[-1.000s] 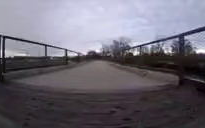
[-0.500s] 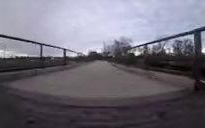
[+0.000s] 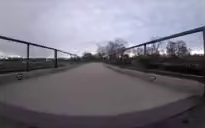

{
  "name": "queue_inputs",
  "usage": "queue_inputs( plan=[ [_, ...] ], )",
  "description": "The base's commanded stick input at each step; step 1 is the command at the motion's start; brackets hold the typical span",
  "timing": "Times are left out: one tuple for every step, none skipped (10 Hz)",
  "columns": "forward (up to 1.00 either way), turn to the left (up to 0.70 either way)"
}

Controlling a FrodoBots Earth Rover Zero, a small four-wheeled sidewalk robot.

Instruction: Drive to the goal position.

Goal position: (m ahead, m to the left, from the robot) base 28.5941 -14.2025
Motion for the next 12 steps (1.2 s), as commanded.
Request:
queue_inputs(
  plan=[
    [1.0,0.0],
    [1.0,0.0],
    [1.0,0.0],
    [1.0,0.0],
    [1.0,0.0],
    [1.0,0.0],
    [1.0,0.0],
    [1.0,0.0],
    [1.0,0.0],
    [1.0,0.0],
    [1.0,0.0],
    [1.0,0.0]
  ],
)
